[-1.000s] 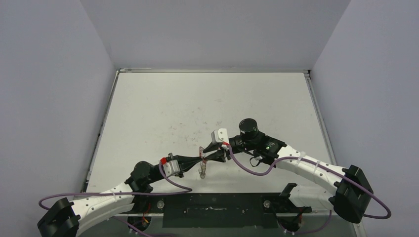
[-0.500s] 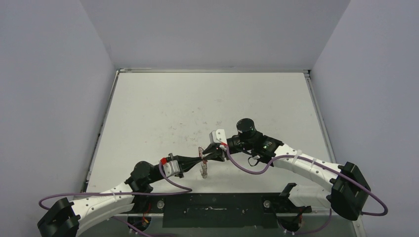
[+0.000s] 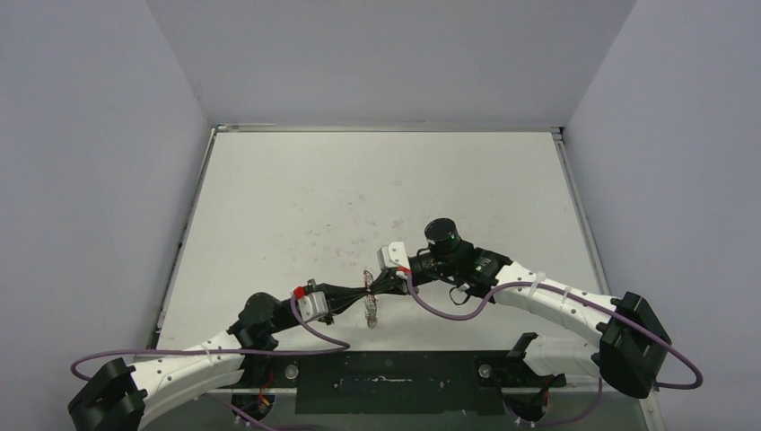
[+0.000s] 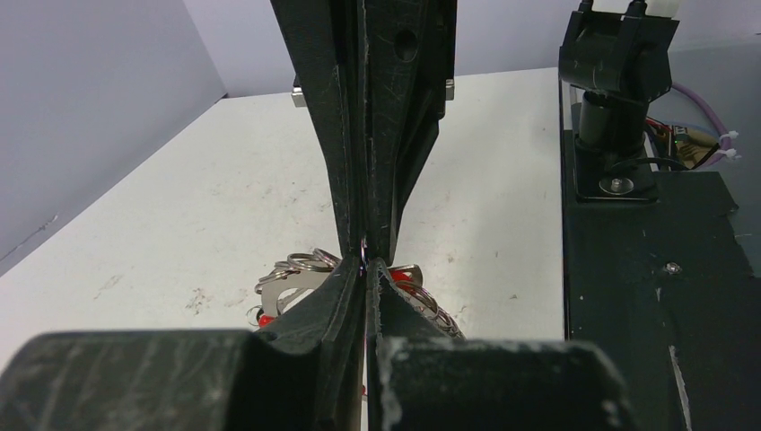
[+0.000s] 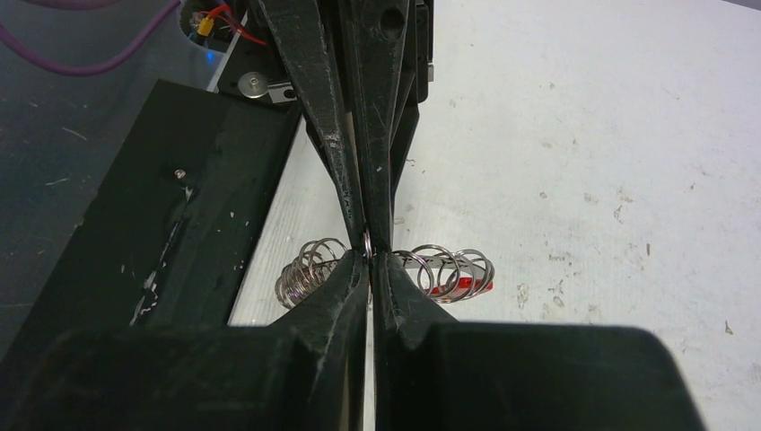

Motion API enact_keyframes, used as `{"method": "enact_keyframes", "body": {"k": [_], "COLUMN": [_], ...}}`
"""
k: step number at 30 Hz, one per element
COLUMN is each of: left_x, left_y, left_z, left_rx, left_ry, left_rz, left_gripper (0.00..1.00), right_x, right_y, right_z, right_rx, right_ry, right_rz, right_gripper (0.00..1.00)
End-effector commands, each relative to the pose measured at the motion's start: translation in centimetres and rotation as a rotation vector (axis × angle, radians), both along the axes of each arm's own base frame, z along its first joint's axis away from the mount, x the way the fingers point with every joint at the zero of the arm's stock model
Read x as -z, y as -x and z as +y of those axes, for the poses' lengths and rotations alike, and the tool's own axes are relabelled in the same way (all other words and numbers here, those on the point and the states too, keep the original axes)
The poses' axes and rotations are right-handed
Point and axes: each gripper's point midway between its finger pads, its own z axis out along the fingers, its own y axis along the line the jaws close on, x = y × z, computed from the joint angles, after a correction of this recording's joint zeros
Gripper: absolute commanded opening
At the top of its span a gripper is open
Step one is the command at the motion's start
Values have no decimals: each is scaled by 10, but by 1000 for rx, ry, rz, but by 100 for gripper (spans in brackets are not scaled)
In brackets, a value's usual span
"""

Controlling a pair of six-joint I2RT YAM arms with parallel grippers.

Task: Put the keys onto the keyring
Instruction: Adjust the key on the keyring.

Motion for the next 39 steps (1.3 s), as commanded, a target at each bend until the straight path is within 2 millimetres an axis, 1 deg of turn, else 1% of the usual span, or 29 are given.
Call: {"method": "enact_keyframes", "body": {"k": [1,4,7,10,13,15,17,19,20,23,26,29,34,39], "left_x": [-28,-25,-20,-14,-11,-9,-9,-8,-7,-3,0,3,3,2], "left_y": [2,0,-6,-13,-19,-22,-25,-27,-28,-29,-26,-24,-22,-19], "left_z": [-1,-1,0,1,5,8,10,11,11,10,4,-2,-12,-20], "left_rx": [11,0,-29,-65,-105,-131,-149,-157,-160,-158,-121,-85,-43,1], "left_ry": [73,58,18,-46,-93,-120,-141,-166,-178,-211,-233,-244,-242,-224], "left_rz": [-50,-44,-18,16,43,57,63,66,67,70,61,59,44,32], "left_gripper": [0,0,21,31,36,37,37,37,37,36,31,29,28,26], "right_x": [-21,-23,-24,-20,-13,-7,2,10,9,18,20,17,14,12], "right_y": [0,-5,-14,-22,-33,-37,-36,-35,-35,-32,-30,-25,-21,-19], "right_z": [4,2,-2,-7,-13,-16,-21,-26,-26,-28,-23,-15,-8,-6], "right_rx": [-23,30,103,184,284,339,376,377,370,355,344,310,279,262], "right_ry": [-44,-8,60,162,277,354,455,555,590,678,690,667,635,619], "right_rz": [-43,-17,22,78,117,136,162,163,155,149,157,170,170,172], "right_gripper": [0,0,0,0,0,0,0,0,0,0,0,0,0,0]}}
